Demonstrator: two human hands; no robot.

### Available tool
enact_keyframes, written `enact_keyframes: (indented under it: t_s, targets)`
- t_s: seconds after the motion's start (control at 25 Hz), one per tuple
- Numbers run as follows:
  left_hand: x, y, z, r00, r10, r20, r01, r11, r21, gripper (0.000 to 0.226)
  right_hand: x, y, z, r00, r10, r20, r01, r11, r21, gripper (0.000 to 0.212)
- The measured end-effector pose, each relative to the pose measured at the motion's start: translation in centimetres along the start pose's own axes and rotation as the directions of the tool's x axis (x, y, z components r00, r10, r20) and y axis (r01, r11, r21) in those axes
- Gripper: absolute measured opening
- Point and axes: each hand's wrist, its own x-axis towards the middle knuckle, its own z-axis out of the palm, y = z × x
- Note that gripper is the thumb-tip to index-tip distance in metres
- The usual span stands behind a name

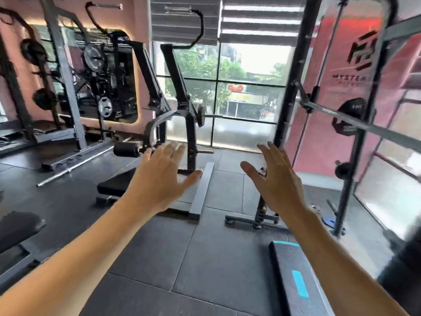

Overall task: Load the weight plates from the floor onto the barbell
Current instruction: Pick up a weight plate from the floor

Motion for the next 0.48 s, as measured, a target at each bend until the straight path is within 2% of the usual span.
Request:
enact_keyframes:
  t_s: [0.16,0.32,0.48]
  targets:
    - [4.7,-6.9,2.7,1.000,0.013,-0.008,-0.014,0.999,-0.046,0.096,4.6,-3.1,5.9,1.000,-0.017,0.016,0.017,1.000,-0.005,0.086]
    - [8.4,-8.8,7.4,0.998,0.034,0.045,-0.026,0.985,-0.170,0.082,7.7,-2.8,11.1,1.000,0.001,0.016,-0.001,1.000,-0.009,0.085]
    - [14.1,-10.0,13.2,0.995,0.081,0.065,-0.069,0.984,-0.164,0.083,11.5,-0.5,16.4,0.998,0.055,0.011,-0.055,0.998,-0.023,0.082]
